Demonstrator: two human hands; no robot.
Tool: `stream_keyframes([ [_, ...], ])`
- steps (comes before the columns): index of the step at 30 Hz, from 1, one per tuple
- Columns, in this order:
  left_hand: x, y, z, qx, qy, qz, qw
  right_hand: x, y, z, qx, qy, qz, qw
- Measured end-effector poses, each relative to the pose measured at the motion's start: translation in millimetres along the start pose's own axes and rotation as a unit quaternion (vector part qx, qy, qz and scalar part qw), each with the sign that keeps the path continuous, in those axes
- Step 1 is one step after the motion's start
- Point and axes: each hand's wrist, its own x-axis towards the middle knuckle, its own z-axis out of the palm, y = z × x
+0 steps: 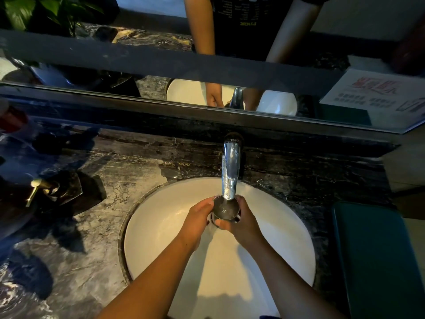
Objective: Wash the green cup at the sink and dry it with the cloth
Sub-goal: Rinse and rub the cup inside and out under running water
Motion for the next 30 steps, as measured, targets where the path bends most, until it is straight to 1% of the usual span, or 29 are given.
stream_keyframes([
  [4, 1, 0, 2, 0.006, -0.004, 0.0, 1.0, 1, 4, 0, -0.013, -0.019, -0.005, 1.0],
  [7, 2, -4, 1, -0.001, 0.0, 0.0, 1.0, 1, 5, 1, -0.017, 0.001, -0.014, 1.0],
  [10, 3, -7, -1, -0.002, 0.001, 0.007, 1.0, 0, 5, 1, -0.044, -0.026, -0.034, 0.998],
  [14, 2, -10, -2, 0.001, -0.006, 0.01, 1.0, 1, 8, -3, -0.029, 0.008, -0.025, 0.999],
  [17, 1, -10, -1, -0.007, -0.008, 0.014, 1.0, 1, 9, -4, -0.039, -0.01, -0.026, 0.999],
  [19, 0, -9, 0, -0.003, -0.007, 0.013, 1.0, 1, 8, -6, -0.038, 0.003, -0.019, 0.999],
  [21, 0, -9, 0, -0.004, -0.009, 0.005, 1.0, 0, 5, -8, -0.048, -0.001, -0.012, 0.999],
  [23, 1, -10, -1, -0.009, -0.011, -0.006, 1.0, -2, 2, -10, -0.068, -0.021, -0.003, 0.997],
  [26, 1, -15, -1, -0.038, -0.026, -0.022, 0.999, -5, 0, -12, -0.066, -0.044, 0.024, 0.997],
  [30, -1, -21, 2, -0.093, -0.024, -0.087, 0.992, -9, 1, -15, -0.05, -0.054, 0.057, 0.996],
])
